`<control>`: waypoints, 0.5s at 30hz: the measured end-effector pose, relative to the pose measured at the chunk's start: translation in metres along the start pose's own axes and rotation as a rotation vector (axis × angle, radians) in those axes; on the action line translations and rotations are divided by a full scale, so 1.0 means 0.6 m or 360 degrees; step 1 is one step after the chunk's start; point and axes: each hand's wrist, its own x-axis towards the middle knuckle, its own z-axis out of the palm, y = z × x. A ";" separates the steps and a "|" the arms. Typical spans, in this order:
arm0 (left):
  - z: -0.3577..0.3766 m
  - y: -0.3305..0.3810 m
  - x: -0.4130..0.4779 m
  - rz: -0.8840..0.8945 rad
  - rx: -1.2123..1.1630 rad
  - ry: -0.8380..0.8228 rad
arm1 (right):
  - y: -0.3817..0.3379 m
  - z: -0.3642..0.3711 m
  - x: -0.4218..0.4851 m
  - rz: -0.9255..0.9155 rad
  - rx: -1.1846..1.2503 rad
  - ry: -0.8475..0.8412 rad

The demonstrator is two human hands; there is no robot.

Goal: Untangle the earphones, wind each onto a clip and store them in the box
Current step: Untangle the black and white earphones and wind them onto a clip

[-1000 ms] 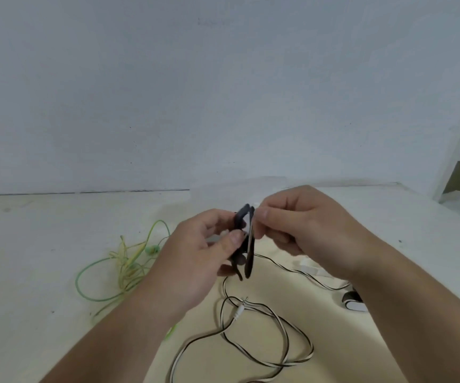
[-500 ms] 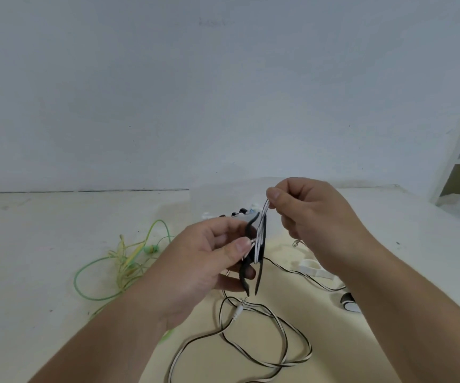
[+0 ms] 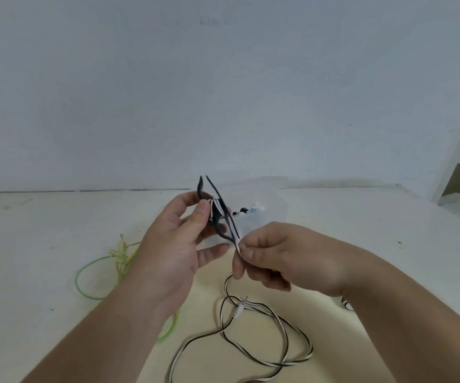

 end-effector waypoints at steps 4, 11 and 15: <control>-0.003 -0.009 0.000 0.0037 0.0287 0.0076 | -0.015 -0.005 -0.008 -0.0169 0.0108 -0.0033; 0.009 -0.026 -0.011 0.0174 0.0822 -0.0332 | -0.023 -0.028 -0.013 -0.0311 -0.0068 0.0704; 0.019 -0.025 -0.021 0.0075 0.0641 -0.0426 | -0.018 -0.038 -0.011 -0.0242 -0.0245 0.1105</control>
